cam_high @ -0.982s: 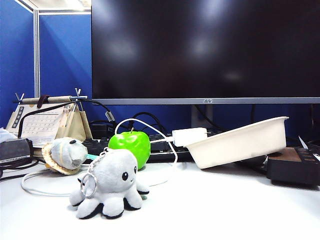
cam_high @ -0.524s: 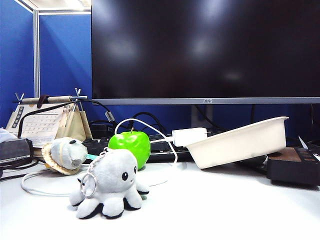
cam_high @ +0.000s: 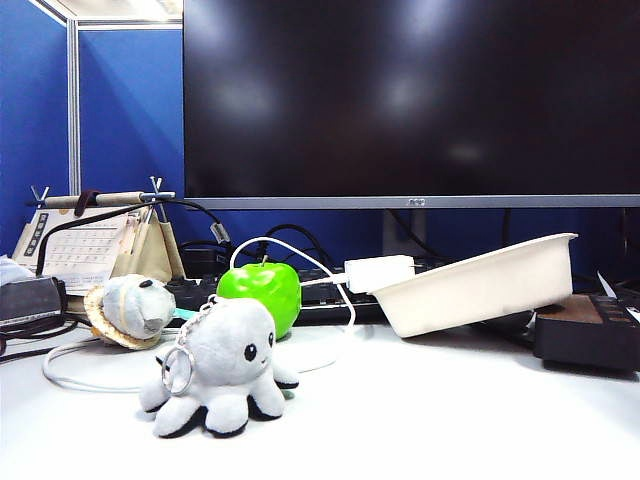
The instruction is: Place the tilting octopus upright.
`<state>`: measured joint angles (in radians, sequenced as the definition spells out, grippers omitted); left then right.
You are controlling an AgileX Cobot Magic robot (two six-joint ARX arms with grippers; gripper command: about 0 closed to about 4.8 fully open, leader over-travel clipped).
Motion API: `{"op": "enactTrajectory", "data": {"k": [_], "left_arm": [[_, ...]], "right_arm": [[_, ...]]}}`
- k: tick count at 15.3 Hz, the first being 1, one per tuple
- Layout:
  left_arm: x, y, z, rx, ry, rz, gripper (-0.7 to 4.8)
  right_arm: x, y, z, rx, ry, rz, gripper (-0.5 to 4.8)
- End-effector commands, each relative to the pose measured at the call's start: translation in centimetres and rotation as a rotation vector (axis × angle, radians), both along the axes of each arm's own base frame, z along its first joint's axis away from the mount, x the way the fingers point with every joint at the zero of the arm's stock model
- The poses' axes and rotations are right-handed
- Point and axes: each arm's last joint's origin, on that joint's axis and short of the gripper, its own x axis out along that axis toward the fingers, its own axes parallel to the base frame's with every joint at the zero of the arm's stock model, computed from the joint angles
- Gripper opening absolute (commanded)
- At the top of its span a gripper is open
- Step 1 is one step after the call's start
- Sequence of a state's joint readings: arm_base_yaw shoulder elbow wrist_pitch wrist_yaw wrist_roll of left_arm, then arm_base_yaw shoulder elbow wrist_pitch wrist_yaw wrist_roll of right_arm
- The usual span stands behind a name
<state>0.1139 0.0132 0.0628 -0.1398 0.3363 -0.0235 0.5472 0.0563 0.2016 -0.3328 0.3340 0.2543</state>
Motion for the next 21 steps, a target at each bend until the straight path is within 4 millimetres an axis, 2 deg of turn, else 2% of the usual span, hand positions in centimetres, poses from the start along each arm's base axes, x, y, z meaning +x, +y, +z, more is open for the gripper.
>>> {"op": "enactTrajectory", "data": {"k": [1,6,8,12,16,21], "left_arm": [[0.0,0.0,0.2,-0.001,-0.014,0.001,-0.05],[0.0,0.0,0.2,-0.002,-0.014,0.001,-0.05],[0.0,0.0,0.2,-0.001,-0.014,0.001,-0.05],[0.0,0.0,0.2,-0.001,-0.014,0.001,-0.05],[0.0,0.0,0.2,-0.001,-0.014,0.001,-0.05],[0.0,0.0,0.2,-0.001,-0.014,0.001,-0.05]], "right_arm": [[0.0,0.0,0.3,0.012,-0.014,-0.005,-0.01],[0.0,0.0,0.2,0.008,-0.010,-0.005,-0.01],[0.0,-0.2,0.2,-0.058,-0.018,-0.036,-0.01],[1.2,-2.1,-0.6,-0.060,-0.050,-0.210,-0.01],[2.3,-3.0,-2.8,-0.006,-0.199,-0.126,-0.01],[2.1,-3.9,-2.6,-0.027,-0.225,-0.207,-0.01]]}}
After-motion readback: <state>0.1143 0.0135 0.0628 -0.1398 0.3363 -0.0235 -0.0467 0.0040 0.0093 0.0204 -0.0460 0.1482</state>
